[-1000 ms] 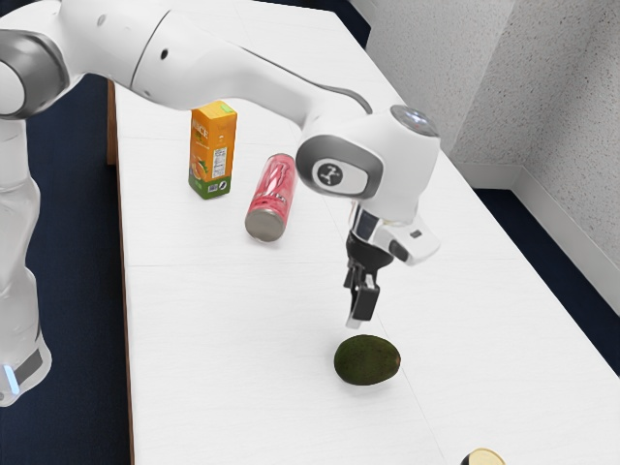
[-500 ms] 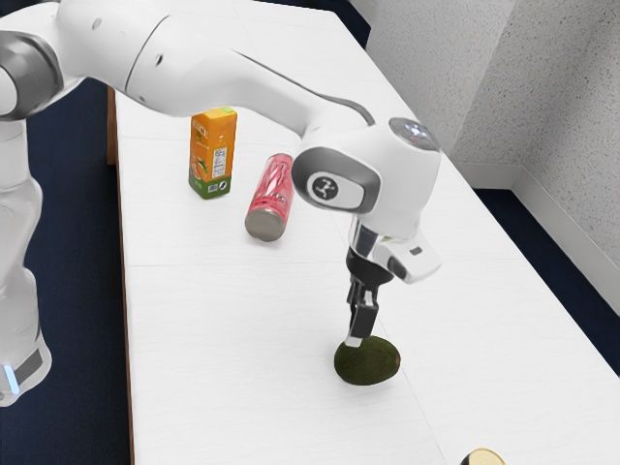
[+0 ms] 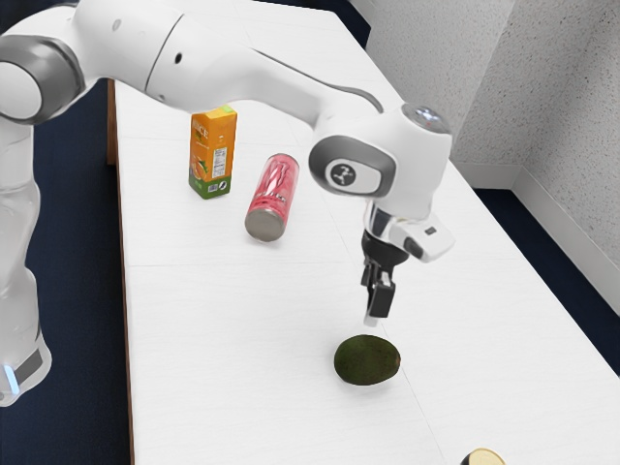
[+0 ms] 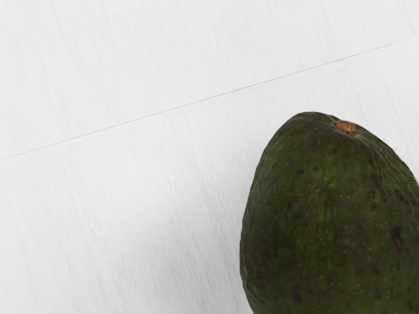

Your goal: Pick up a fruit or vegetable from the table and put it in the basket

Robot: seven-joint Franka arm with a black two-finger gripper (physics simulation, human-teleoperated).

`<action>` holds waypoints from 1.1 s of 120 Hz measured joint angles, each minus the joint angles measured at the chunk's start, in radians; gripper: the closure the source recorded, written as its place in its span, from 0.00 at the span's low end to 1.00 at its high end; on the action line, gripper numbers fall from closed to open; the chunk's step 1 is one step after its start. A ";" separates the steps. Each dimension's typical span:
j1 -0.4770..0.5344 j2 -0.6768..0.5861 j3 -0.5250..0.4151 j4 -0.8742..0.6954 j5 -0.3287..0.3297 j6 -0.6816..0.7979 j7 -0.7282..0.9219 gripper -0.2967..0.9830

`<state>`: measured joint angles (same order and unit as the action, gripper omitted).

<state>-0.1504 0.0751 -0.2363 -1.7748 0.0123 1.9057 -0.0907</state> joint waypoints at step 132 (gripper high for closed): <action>-0.045 0.016 -0.006 -0.051 -0.023 0.064 0.011 0.23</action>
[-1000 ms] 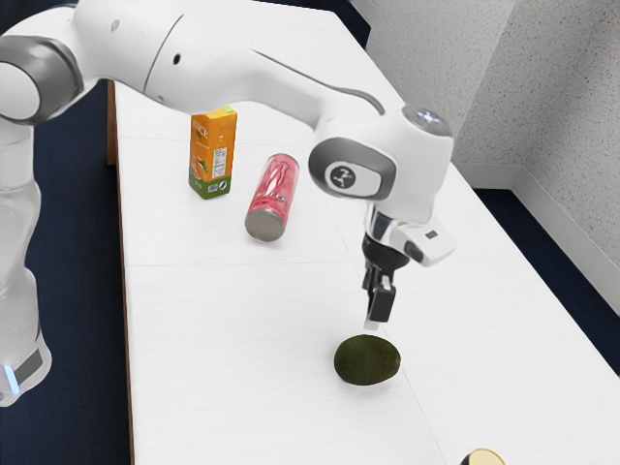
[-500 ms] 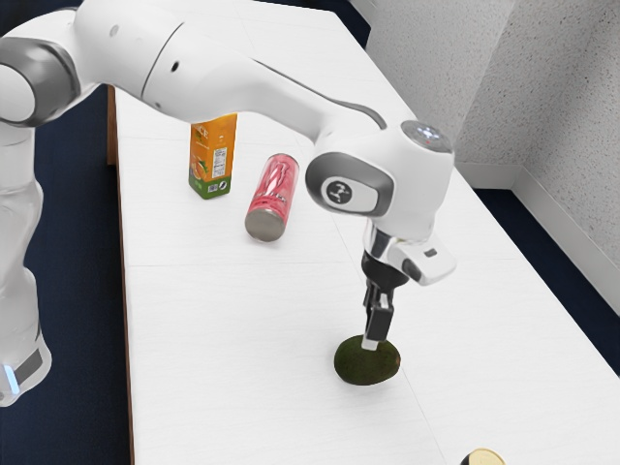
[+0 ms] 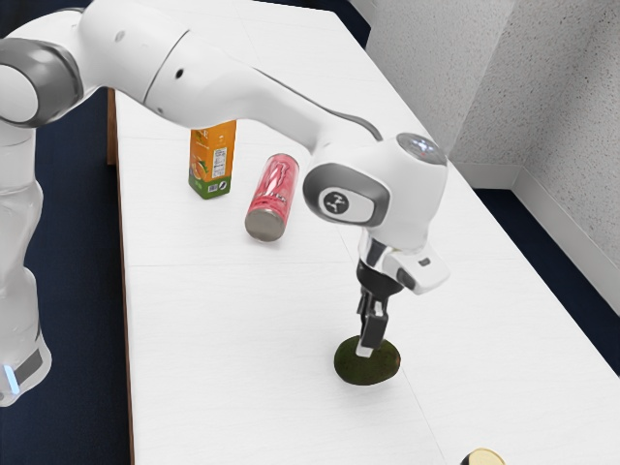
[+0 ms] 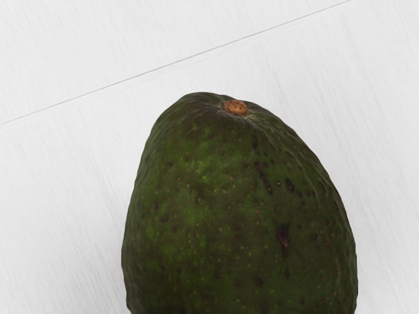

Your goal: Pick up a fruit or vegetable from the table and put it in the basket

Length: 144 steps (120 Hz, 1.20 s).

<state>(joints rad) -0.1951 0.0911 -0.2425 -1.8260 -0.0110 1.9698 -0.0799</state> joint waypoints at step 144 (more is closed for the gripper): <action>0.058 -0.035 -0.065 0.231 0.039 -0.093 0.003 0.52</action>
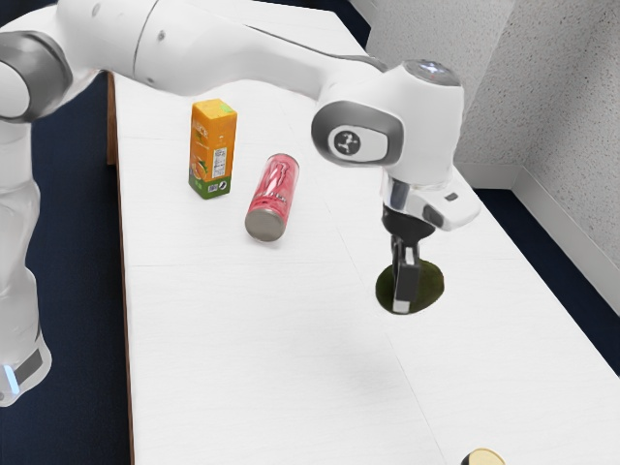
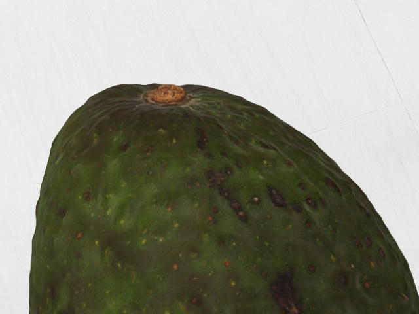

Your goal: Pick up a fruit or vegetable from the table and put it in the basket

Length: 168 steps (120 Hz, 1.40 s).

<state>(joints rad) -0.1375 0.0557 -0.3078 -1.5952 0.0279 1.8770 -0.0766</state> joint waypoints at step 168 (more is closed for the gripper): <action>-0.589 0.660 -0.183 0.878 0.311 -0.155 -0.020 0.29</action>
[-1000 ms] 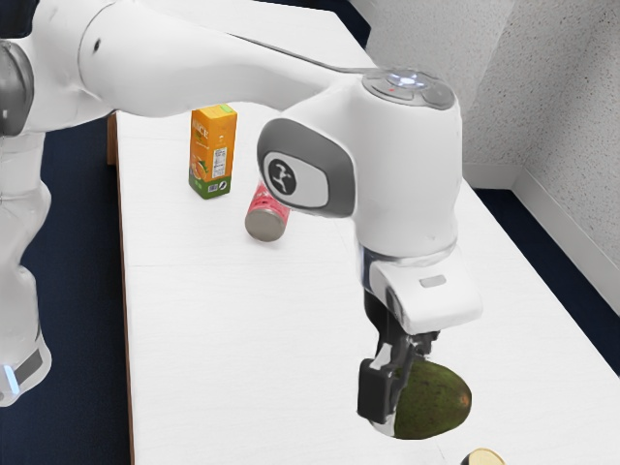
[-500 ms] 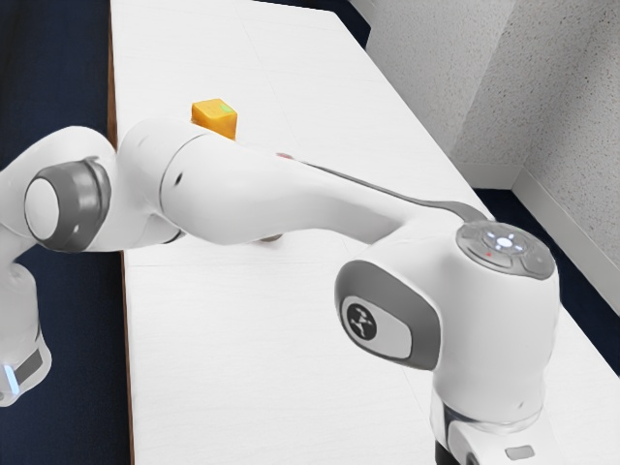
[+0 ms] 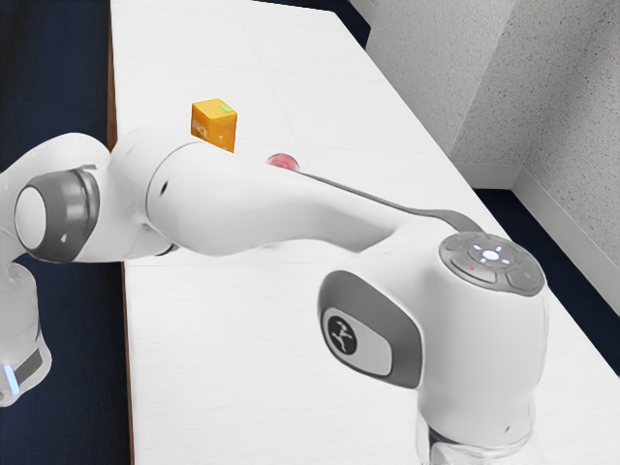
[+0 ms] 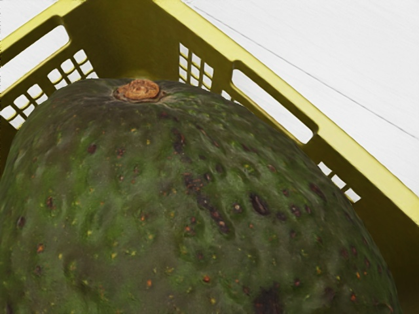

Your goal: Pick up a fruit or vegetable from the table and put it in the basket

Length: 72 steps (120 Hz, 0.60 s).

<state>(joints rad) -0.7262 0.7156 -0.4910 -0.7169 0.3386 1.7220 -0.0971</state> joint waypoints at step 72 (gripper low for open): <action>-0.016 0.069 0.034 0.103 -0.006 -0.071 0.008 0.24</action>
<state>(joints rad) -0.7425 0.7847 -0.4572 -0.6138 0.3327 1.6506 -0.0895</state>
